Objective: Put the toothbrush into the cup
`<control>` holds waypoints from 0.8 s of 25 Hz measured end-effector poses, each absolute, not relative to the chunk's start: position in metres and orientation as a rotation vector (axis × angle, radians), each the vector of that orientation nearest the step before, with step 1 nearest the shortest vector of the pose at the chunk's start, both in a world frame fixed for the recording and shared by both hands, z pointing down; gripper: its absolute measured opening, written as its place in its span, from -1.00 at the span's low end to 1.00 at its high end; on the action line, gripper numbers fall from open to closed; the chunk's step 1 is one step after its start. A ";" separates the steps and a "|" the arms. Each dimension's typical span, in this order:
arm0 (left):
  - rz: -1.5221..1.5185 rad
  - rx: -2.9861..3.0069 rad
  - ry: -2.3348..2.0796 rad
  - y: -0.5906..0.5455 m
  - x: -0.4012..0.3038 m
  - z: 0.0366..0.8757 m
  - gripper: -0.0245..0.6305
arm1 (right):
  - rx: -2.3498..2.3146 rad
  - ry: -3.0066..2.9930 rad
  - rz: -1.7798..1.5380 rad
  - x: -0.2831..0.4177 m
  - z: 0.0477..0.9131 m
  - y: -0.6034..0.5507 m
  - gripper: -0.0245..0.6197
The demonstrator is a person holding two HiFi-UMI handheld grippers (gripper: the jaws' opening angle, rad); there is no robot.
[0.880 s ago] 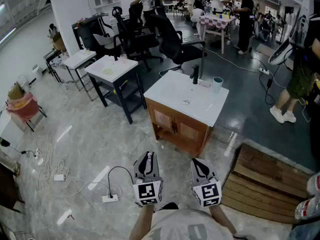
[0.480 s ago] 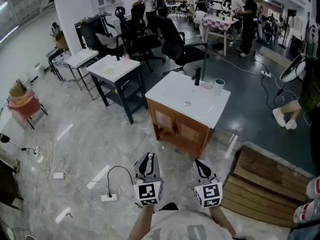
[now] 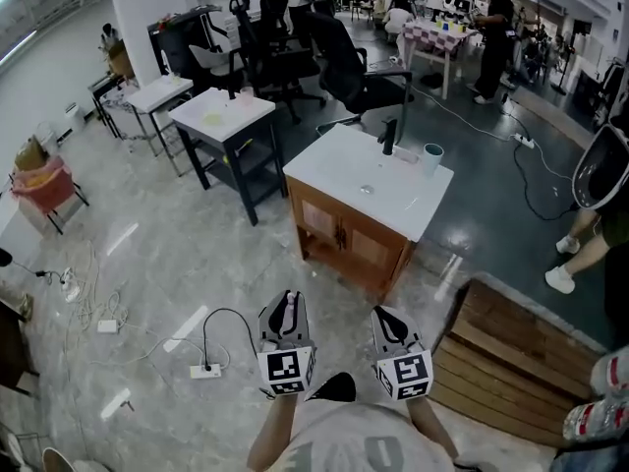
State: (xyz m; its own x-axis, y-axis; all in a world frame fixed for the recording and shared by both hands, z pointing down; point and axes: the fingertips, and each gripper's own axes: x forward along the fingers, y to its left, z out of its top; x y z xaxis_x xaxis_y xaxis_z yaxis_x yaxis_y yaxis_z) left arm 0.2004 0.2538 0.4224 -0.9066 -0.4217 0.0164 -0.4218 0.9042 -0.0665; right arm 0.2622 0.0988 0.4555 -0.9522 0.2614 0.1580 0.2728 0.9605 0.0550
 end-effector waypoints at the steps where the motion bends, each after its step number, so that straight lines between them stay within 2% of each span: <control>1: 0.102 0.678 -3.065 0.253 0.200 0.422 -0.68 | -0.420 -2.958 -0.124 0.261 0.455 0.099 -0.83; 11: 0.081 0.669 -3.077 0.244 0.182 0.421 -0.68 | -0.432 -3.015 -0.116 0.231 0.432 0.085 -0.82; 20: 0.063 0.730 -3.146 0.222 0.093 0.394 -0.68 | -0.390 -3.100 -0.193 0.152 0.404 0.059 -0.82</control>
